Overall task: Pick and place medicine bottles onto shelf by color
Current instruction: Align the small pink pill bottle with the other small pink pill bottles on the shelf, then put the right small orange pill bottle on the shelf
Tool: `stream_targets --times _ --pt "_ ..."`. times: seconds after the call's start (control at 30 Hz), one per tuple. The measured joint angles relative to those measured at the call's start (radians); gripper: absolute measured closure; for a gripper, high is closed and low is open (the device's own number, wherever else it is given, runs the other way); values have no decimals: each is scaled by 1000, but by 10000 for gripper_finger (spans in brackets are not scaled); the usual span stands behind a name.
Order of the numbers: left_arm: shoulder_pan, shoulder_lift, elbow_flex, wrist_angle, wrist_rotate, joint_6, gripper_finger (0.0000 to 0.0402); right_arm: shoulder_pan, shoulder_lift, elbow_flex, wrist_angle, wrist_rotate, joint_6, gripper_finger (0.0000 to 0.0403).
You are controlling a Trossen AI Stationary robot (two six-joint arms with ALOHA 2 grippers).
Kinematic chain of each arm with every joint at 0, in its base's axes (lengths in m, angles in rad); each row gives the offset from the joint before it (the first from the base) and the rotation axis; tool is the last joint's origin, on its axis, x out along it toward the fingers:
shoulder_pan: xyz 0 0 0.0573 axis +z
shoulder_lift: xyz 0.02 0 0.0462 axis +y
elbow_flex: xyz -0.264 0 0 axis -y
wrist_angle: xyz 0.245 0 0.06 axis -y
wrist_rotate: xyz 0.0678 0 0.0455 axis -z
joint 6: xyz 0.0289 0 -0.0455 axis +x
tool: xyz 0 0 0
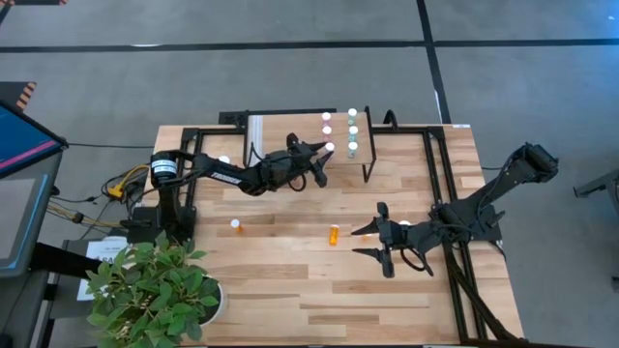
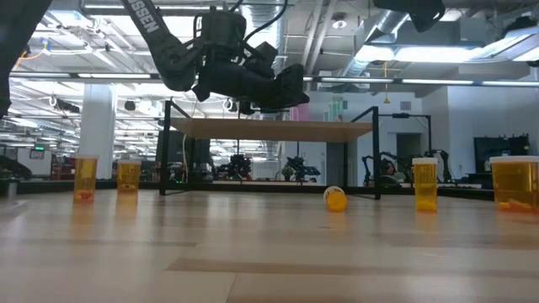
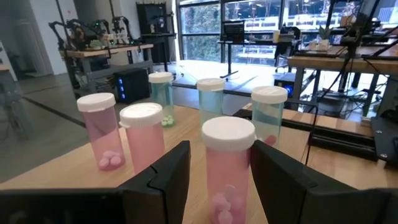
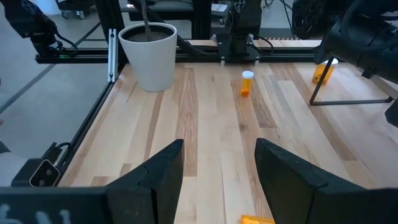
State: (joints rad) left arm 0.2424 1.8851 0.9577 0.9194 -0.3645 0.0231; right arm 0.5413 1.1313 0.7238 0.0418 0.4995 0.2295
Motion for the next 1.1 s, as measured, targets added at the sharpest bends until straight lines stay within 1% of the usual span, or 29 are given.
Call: stream_targets --times 0.23,0.53,0.8,1.0,1.1 --pt "-1 0 0 -20 -11 1 249 0 0 0 -3 0 0 186" --pt "-18 0 0 -27 -20 42 249 0 0 0 -4 0 0 186" --pt "-39 0 0 -32 -83 79 249 0 0 0 -4 0 0 186" --pt "-38 -1 0 -34 -101 79 249 0 0 0 -5 0 6 186" --pt "-39 -24 0 -67 -113 79 249 0 0 0 -5 0 9 186"
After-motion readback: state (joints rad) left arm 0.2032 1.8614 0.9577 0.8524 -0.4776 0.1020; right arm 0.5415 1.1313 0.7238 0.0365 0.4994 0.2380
